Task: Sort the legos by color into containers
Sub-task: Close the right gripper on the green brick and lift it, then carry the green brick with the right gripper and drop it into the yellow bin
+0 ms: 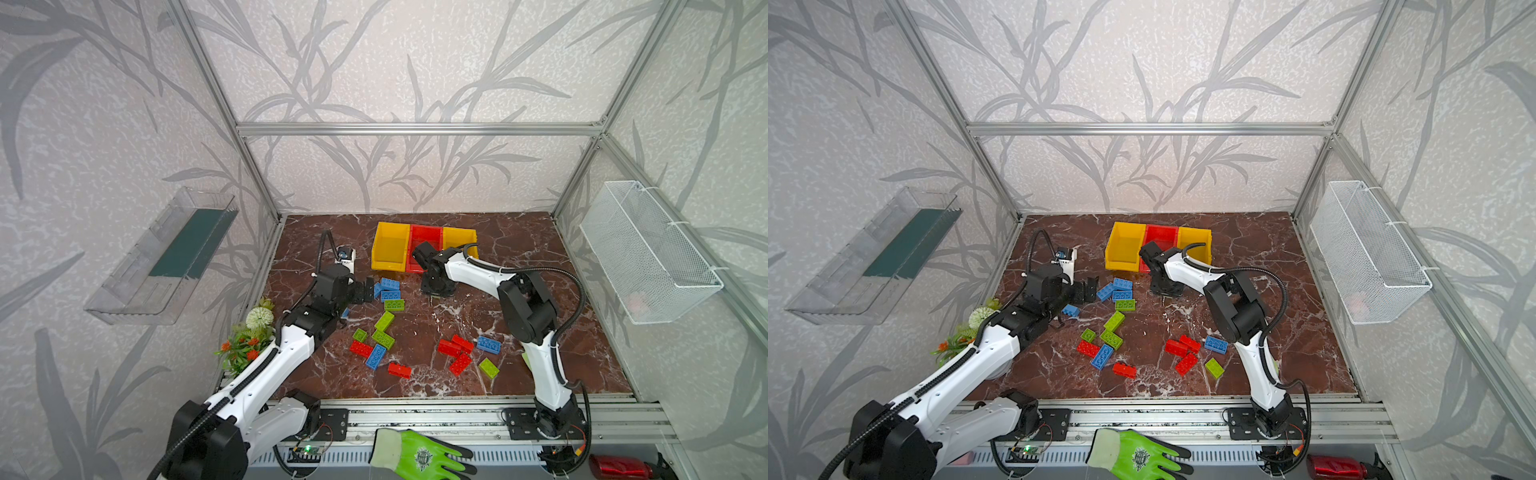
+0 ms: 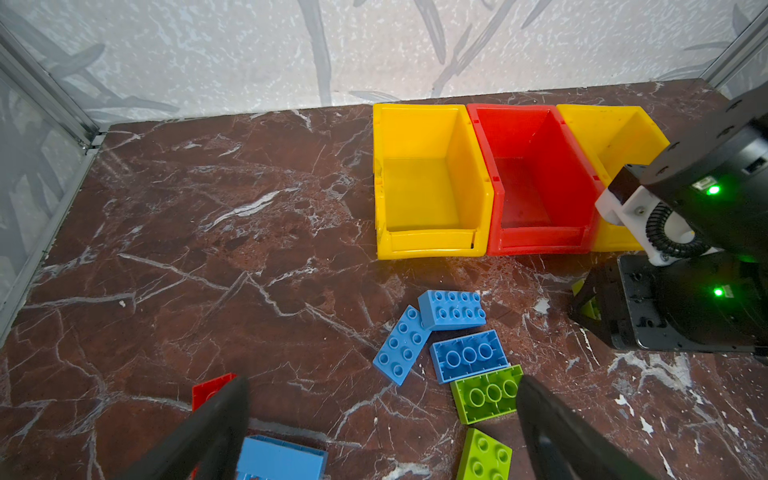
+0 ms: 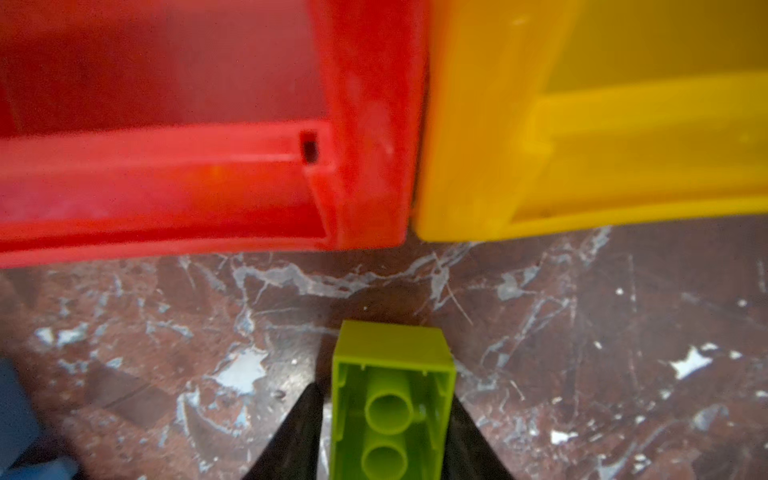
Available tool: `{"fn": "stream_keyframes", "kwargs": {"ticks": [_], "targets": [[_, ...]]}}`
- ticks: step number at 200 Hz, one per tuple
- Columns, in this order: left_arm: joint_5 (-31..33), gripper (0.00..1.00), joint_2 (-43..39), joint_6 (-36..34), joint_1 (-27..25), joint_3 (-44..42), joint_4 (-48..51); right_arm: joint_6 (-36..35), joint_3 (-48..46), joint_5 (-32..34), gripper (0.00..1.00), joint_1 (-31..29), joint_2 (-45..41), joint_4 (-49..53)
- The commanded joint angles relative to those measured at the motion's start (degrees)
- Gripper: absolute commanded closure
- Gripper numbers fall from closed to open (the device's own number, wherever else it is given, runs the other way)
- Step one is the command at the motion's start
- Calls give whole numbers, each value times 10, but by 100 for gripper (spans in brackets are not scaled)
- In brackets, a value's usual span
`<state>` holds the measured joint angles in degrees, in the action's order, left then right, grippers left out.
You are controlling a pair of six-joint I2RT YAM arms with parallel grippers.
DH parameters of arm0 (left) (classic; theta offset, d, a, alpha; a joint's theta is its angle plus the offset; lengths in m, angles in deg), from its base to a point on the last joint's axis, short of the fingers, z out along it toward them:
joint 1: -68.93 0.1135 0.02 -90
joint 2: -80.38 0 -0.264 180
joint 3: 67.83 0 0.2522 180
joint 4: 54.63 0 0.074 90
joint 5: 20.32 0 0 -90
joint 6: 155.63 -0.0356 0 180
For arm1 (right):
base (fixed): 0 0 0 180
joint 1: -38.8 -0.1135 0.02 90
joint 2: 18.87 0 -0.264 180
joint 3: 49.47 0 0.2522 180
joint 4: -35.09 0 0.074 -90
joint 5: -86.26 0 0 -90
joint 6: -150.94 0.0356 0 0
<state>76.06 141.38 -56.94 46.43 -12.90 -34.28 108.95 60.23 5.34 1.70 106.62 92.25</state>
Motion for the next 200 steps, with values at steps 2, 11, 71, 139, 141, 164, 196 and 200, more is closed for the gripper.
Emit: {"fn": "stream_keyframes", "kwargs": {"ticks": [2, 11, 71, 139, 141, 164, 196, 200], "targets": [[1, 1, 17, -12, -2, 35, 9, -15, 12, -11, 65, 2, -4, 32], [-1, 1, 24, -7, -2, 42, 10, -24, 8, -10, 66, 2, -14, 37], [-59, 1, 116, 12, -4, 132, 12, -97, 17, -2, 67, 25, -99, 83], [-77, 1, 244, 9, -42, 299, 72, -177, 98, -10, 68, 124, -79, 76], [-77, 1, 247, 9, -43, 303, 73, -179, 101, -10, 67, 126, -75, 75], [-77, 1, 276, 15, -52, 335, 80, -195, 141, -14, 68, 146, -30, 69], [-93, 1, 287, 8, -56, 347, 77, -222, 227, -28, 67, 159, 41, 90], [-95, 1, 287, 5, -55, 348, 77, -225, 235, -27, 67, 159, 47, 93]]}}
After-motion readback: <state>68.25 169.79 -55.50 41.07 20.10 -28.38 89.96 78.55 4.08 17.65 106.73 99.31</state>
